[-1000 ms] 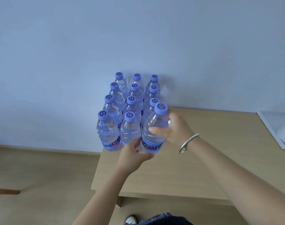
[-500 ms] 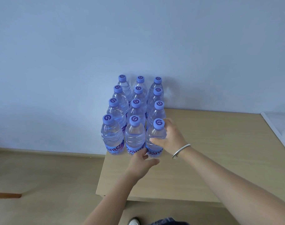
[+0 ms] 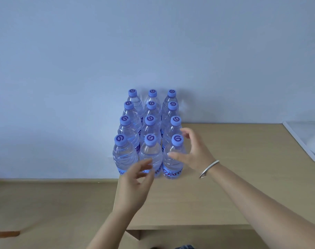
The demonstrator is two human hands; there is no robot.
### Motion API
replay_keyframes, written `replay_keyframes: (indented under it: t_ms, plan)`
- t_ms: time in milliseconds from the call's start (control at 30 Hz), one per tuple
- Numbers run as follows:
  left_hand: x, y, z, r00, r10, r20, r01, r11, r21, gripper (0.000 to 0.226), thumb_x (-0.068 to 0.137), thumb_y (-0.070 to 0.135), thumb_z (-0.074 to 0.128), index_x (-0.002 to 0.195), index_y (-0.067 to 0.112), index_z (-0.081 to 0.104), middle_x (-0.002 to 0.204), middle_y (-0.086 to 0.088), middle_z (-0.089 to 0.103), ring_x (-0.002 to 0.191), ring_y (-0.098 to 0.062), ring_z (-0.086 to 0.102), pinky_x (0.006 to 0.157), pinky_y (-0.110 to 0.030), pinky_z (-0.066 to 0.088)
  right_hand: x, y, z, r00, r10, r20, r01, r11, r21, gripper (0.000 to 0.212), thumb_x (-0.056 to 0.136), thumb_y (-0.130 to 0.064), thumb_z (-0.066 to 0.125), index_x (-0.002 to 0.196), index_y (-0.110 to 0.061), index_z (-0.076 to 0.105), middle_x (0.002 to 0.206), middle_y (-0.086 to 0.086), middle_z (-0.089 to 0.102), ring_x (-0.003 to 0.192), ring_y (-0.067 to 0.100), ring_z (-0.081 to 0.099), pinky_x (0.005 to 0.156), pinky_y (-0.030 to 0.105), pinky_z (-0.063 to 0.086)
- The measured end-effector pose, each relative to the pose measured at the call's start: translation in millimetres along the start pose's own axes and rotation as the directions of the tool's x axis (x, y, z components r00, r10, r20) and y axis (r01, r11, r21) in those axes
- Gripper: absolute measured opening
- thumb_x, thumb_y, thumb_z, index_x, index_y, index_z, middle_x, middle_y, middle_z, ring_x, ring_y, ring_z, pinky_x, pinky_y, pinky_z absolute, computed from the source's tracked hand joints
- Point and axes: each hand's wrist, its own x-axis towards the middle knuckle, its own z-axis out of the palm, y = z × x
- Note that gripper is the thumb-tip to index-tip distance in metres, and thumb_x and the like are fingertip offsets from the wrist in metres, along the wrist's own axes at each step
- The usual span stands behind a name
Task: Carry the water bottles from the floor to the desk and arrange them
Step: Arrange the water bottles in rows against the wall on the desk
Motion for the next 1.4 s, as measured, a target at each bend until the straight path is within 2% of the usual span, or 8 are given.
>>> replay_keyframes:
  t_ms: [133, 233, 400, 633, 1033, 1133, 1267, 1400]
  plan:
    - [30.4, 3.5, -68.2, 0.955, 0.075, -0.289, -0.08, 0.997, -0.008, 0.059, 0.064, 0.043, 0.072, 0.118, 0.038, 0.05, 0.118, 0.022, 0.057, 0.105, 0.004, 0.055, 0.085, -0.018, 0.046, 2.3, -5.5, -8.0, 0.996, 0.027, -0.09, -0.029, 1.0, -0.012, 0.077, 0.059, -0.045, 0.082, 0.12, -0.042, 0.035, 0.115, -0.026, 0.04, 0.109, -0.006, 0.039, 0.09, 0.009, 0.029]
    - [61.4, -7.1, -80.5, 0.979, -0.201, -0.029, 0.201, 0.98, -0.009, 0.099, 0.057, 0.041, 0.079, 0.141, 0.035, 0.029, 0.142, 0.009, 0.038, 0.126, -0.01, 0.043, 0.097, -0.033, 0.04, 0.8, -4.8, 4.8, 0.999, 0.029, -0.015, -0.028, 0.995, 0.093, 0.07, 0.063, -0.029, 0.084, 0.113, -0.046, 0.039, 0.109, -0.044, 0.048, 0.102, -0.027, 0.042, 0.079, -0.004, 0.034]
    - [77.4, -32.9, -65.3, 0.934, -0.243, 0.263, 0.256, 0.966, -0.017, 0.058, 0.066, 0.019, 0.083, 0.112, 0.04, 0.054, 0.105, 0.018, 0.068, 0.085, 0.008, 0.064, 0.061, -0.012, 0.049, -1.8, 5.4, 23.0, 0.991, 0.128, 0.044, -0.134, 0.976, 0.17, 0.085, 0.062, -0.028, 0.085, 0.132, -0.032, 0.037, 0.123, -0.02, 0.054, 0.112, -0.006, 0.052, 0.092, 0.02, 0.042]
    - [79.8, -37.2, -61.4, 0.949, -0.193, 0.25, 0.158, 0.975, 0.154, 0.076, 0.065, 0.017, 0.082, 0.13, 0.029, 0.044, 0.122, 0.007, 0.061, 0.111, -0.013, 0.059, 0.096, -0.041, 0.049, -0.9, 5.8, 23.3, 0.979, 0.19, 0.075, -0.192, 0.981, 0.018, 0.092, 0.067, -0.033, 0.08, 0.143, -0.023, 0.028, 0.134, -0.012, 0.051, 0.119, 0.01, 0.052, 0.102, 0.033, 0.042]
    - [79.9, -33.1, -60.0, 0.928, -0.164, 0.333, 0.157, 0.986, 0.048, 0.069, 0.07, 0.01, 0.078, 0.125, 0.036, 0.047, 0.116, 0.012, 0.064, 0.106, -0.008, 0.062, 0.088, -0.035, 0.051, -1.1, 1.4, 22.7, 0.966, 0.241, 0.094, -0.246, 0.968, 0.041, 0.1, 0.065, -0.041, 0.081, 0.145, -0.021, 0.025, 0.149, -0.009, 0.034, 0.131, 0.012, 0.042, 0.109, 0.032, 0.035]
    - [82.3, -26.5, -73.0, 0.891, -0.28, 0.356, 0.301, 0.954, -0.002, 0.059, 0.073, 0.029, 0.063, 0.126, 0.047, 0.044, 0.118, 0.027, 0.059, 0.11, -0.002, 0.055, 0.089, -0.035, 0.041, -1.3, 3.2, 13.0, 0.953, 0.216, 0.21, -0.25, 0.957, 0.149, 0.103, 0.061, -0.052, 0.076, 0.145, -0.025, 0.024, 0.145, -0.012, 0.038, 0.129, 0.007, 0.041, 0.103, 0.026, 0.041]
    - [110.3, -31.9, -94.0, 0.843, -0.485, 0.231, 0.535, 0.799, -0.274, 0.056, 0.089, 0.037, 0.039, 0.143, 0.022, 0.035, 0.15, -0.006, 0.033, 0.137, -0.023, 0.032, 0.107, -0.045, 0.025, -1.4, 14.2, -0.2, 0.9, 0.379, 0.214, -0.433, 0.835, 0.341, 0.108, 0.055, -0.081, 0.053, 0.145, -0.039, 0.011, 0.149, -0.011, 0.028, 0.122, 0.012, 0.039, 0.1, 0.039, 0.039]
    - [130.3, -32.1, -86.2, 0.809, -0.545, 0.219, 0.574, 0.814, -0.095, 0.054, 0.096, 0.047, 0.037, 0.144, 0.022, 0.033, 0.149, -0.012, 0.035, 0.128, -0.03, 0.044, 0.111, -0.044, 0.03, 7.8, 20.5, -0.2, 0.838, 0.498, 0.224, -0.542, 0.706, 0.456, 0.096, 0.049, -0.086, 0.043, 0.135, -0.052, 0.021, 0.153, -0.012, 0.021, 0.128, 0.02, 0.039, 0.104, 0.043, 0.031]
